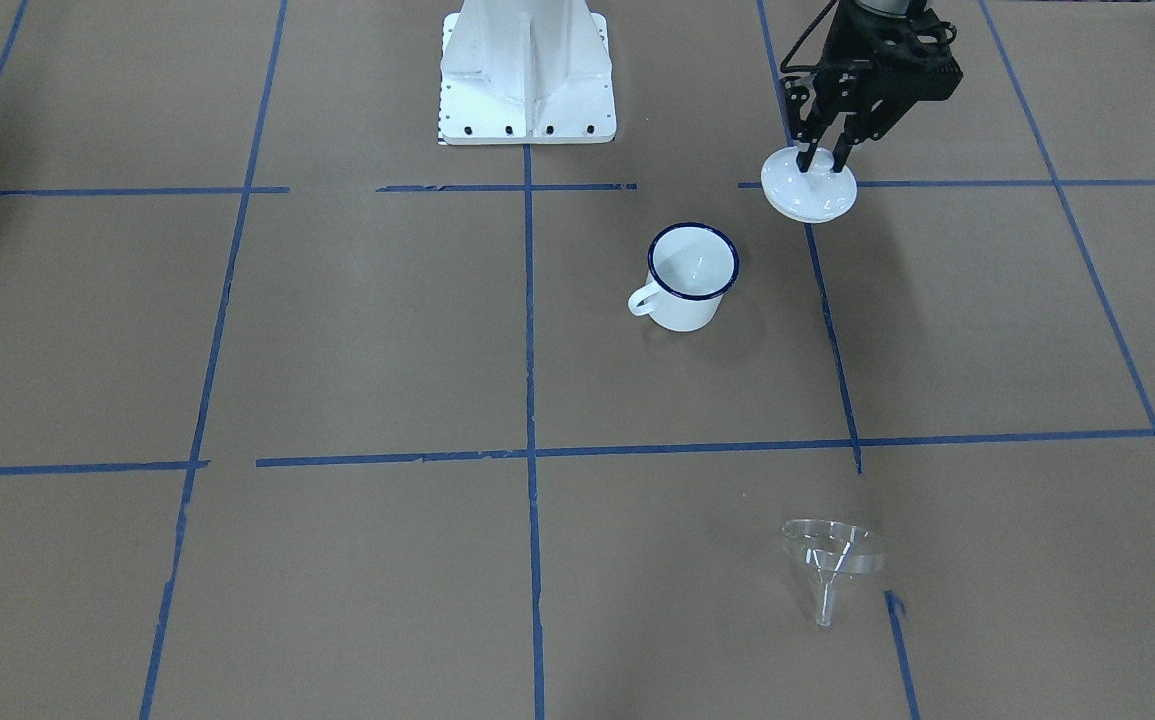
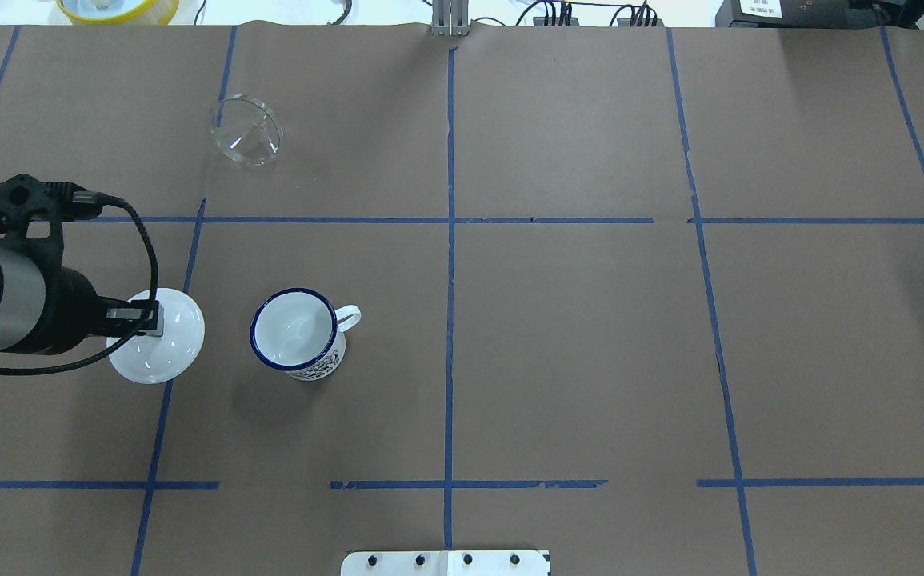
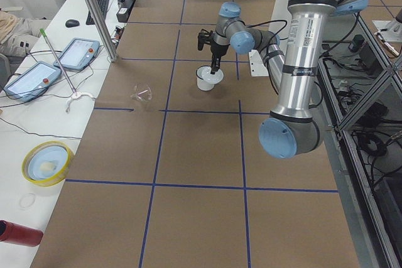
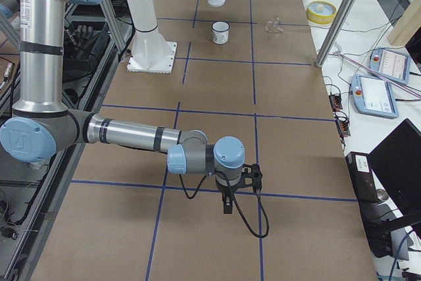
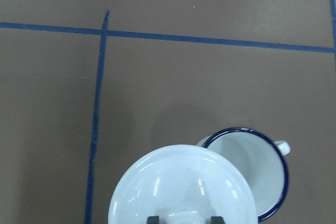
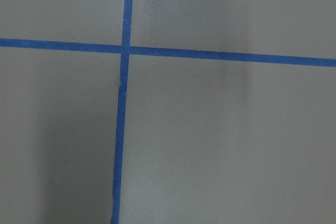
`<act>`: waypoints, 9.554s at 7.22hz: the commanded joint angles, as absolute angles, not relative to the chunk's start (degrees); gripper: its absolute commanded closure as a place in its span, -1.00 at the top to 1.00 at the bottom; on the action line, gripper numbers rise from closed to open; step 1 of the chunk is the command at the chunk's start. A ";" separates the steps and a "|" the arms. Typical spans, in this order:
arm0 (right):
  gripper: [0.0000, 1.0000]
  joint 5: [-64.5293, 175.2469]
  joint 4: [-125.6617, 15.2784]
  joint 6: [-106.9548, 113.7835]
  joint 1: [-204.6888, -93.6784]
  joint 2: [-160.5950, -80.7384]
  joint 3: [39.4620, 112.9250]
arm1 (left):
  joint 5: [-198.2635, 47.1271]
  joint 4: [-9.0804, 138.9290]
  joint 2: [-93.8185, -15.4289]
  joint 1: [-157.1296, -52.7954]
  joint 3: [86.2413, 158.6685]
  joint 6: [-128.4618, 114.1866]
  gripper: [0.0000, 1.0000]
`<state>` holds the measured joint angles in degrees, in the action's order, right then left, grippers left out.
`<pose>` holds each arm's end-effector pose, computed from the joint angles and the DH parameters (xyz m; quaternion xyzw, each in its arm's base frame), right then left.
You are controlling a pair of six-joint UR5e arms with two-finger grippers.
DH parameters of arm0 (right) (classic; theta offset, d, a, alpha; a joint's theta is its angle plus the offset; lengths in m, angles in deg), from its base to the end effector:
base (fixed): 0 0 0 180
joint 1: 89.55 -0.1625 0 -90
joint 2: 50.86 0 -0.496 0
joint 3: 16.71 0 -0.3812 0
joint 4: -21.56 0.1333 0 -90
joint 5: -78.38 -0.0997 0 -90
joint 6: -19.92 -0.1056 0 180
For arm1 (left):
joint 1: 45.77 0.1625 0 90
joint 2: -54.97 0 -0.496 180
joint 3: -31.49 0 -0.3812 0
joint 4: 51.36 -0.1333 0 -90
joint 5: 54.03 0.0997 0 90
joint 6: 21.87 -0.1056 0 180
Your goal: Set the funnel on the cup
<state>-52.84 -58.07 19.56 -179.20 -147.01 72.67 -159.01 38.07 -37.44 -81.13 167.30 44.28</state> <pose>0.0611 -0.4303 0.7736 0.0272 -0.3520 -0.0110 0.9355 0.2791 -0.3280 0.3688 0.0942 0.4071 -0.0386 0.9077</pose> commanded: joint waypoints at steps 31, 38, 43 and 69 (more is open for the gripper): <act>1.00 -52.84 -58.07 19.56 -179.20 -147.01 72.67 | -138.76 97.62 -67.72 -93.41 98.11 112.87 -1.00; 1.00 -52.84 -58.07 19.56 -179.20 -147.01 72.67 | -153.74 80.13 -67.47 -97.09 124.04 107.16 -1.00; 1.00 -52.84 -58.07 19.56 -179.20 -147.01 72.67 | -164.07 20.21 -74.89 -93.07 148.20 81.29 -1.00; 1.00 -52.84 -58.07 19.56 -179.20 -147.01 72.67 | -178.47 52.77 -35.97 -105.22 144.87 13.90 1.00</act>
<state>-52.84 -58.07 19.56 -179.20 -147.01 72.67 -175.71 46.46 -45.00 -98.81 145.01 25.17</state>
